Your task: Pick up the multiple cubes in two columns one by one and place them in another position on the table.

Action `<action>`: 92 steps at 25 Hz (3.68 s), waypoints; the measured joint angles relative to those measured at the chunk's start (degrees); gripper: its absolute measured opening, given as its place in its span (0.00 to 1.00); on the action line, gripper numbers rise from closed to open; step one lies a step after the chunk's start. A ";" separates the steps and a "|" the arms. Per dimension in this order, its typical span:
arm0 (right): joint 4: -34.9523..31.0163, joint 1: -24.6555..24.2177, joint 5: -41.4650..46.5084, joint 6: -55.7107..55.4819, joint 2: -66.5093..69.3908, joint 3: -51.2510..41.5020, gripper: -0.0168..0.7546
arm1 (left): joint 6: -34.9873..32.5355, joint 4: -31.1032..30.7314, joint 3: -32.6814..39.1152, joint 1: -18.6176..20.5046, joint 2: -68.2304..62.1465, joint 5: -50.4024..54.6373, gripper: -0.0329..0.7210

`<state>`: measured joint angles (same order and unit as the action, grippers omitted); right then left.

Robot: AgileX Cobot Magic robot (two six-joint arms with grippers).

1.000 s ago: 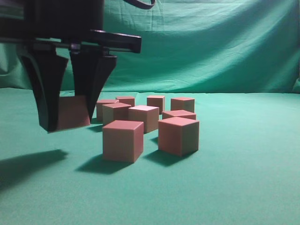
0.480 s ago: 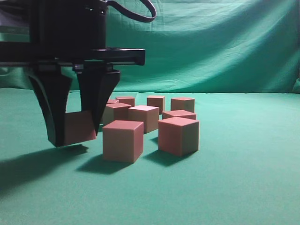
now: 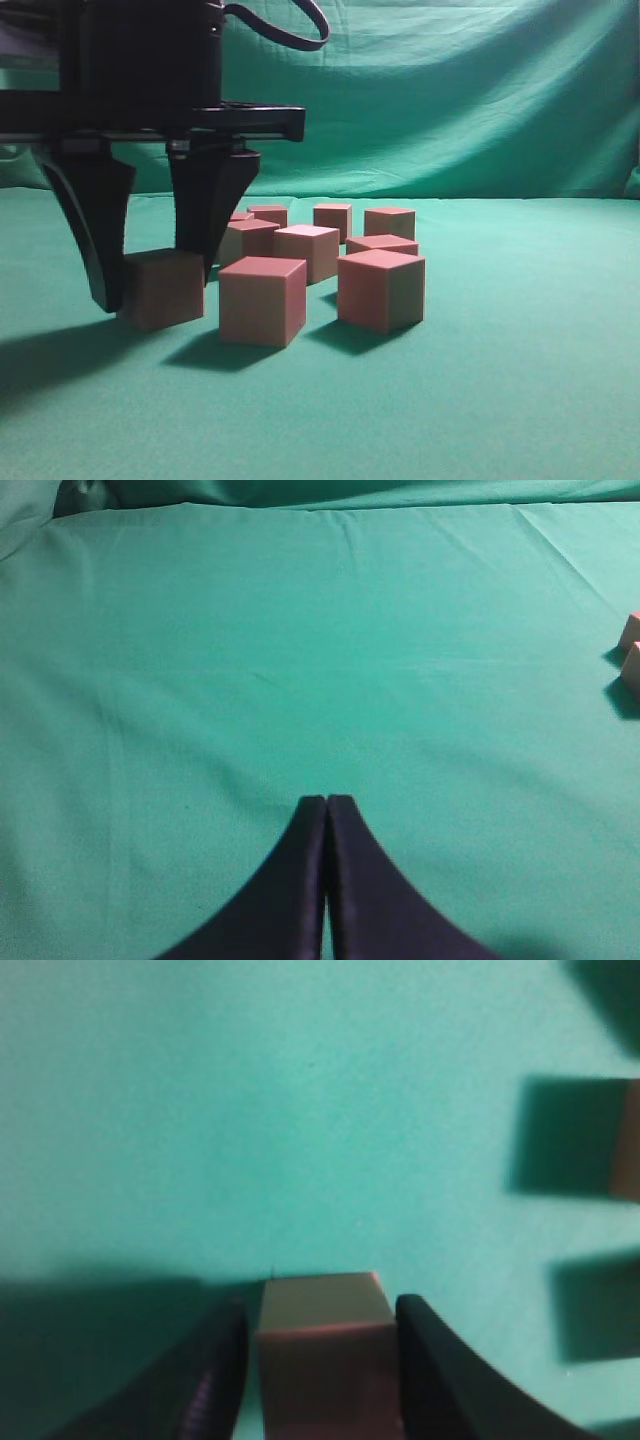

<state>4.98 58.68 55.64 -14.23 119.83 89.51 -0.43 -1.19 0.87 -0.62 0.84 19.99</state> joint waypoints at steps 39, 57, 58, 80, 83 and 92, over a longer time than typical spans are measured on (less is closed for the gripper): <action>-0.46 0.00 0.25 2.71 -38.76 5.84 0.02 | 0.00 0.00 0.00 0.00 0.00 0.00 0.04; 0.99 0.00 17.72 19.48 -72.08 -0.31 0.02 | 0.00 0.00 0.00 0.00 0.00 0.00 0.04; 1.22 -0.11 17.72 19.61 -74.31 -2.00 0.02 | 0.00 0.00 0.00 0.00 0.00 0.00 0.04; -7.27 -41.31 -23.86 19.50 -106.45 -59.60 0.02 | 0.00 0.00 0.00 0.00 0.00 0.00 0.04; -8.76 -45.77 -26.01 19.50 -111.13 -65.36 0.02 | 0.00 0.00 0.00 0.00 0.00 0.00 0.04; -11.91 -53.71 -36.83 19.50 -119.53 -84.31 0.02 | 0.00 0.00 0.00 0.00 0.00 0.00 0.04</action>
<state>-6.93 4.97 18.81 5.27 0.30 5.20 -0.43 -1.19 0.87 -0.62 0.84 19.99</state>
